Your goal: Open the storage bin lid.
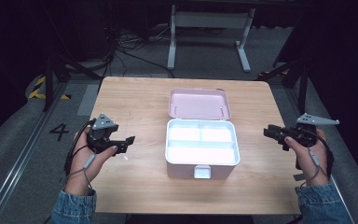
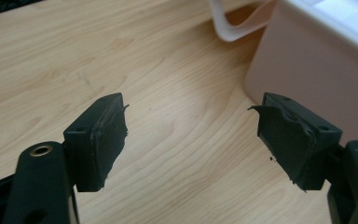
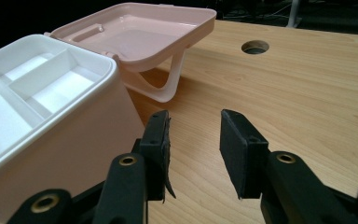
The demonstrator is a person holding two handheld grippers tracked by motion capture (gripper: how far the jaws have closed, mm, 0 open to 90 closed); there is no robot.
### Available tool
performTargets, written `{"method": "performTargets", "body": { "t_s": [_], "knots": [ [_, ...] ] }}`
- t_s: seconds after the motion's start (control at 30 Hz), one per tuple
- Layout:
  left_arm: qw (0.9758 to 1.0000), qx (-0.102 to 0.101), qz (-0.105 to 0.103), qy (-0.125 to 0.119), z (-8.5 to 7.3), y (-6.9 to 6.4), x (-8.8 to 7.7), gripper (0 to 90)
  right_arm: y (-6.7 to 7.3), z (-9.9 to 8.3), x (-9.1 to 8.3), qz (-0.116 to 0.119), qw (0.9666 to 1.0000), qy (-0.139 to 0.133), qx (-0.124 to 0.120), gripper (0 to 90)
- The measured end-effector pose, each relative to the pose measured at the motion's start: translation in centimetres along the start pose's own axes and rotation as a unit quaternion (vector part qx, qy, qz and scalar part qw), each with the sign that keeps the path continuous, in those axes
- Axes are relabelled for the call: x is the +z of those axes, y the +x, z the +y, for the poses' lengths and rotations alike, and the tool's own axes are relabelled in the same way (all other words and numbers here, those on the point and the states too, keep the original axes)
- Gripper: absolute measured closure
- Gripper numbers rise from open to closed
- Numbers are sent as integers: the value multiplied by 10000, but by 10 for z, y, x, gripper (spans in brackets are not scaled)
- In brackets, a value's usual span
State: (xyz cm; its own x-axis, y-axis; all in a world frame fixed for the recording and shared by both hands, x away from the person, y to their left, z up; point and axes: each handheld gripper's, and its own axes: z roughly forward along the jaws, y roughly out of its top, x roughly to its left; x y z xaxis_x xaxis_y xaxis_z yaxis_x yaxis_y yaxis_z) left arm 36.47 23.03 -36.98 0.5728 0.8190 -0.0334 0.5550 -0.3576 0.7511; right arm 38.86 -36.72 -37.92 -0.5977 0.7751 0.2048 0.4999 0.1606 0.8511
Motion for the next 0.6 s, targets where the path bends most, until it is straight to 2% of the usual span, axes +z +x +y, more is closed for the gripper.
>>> {"method": "performTargets", "body": {
  "t_s": [0.07,0.13,0.3,0.37,0.43,0.6],
  "knots": [
    [9999,-92,41,52,-4,4,3,245,-1,-1,2,7,10000,15,5,636],
    [9998,-97,140,126,-7,8,7,245,-1,-2,3,-9,10000,50,-6,636],
    [9980,-165,332,509,-13,14,12,244,-3,-3,5,-62,9999,110,9,632],
    [9971,-267,302,646,-15,16,14,243,-3,-4,5,-70,9999,120,5,630],
    [9967,-291,329,678,-16,16,14,243,-3,-4,5,-74,9999,131,11,625],
    [9969,-461,133,621,-14,14,13,252,-3,-4,5,-59,9999,121,82,593]
  ]
}}
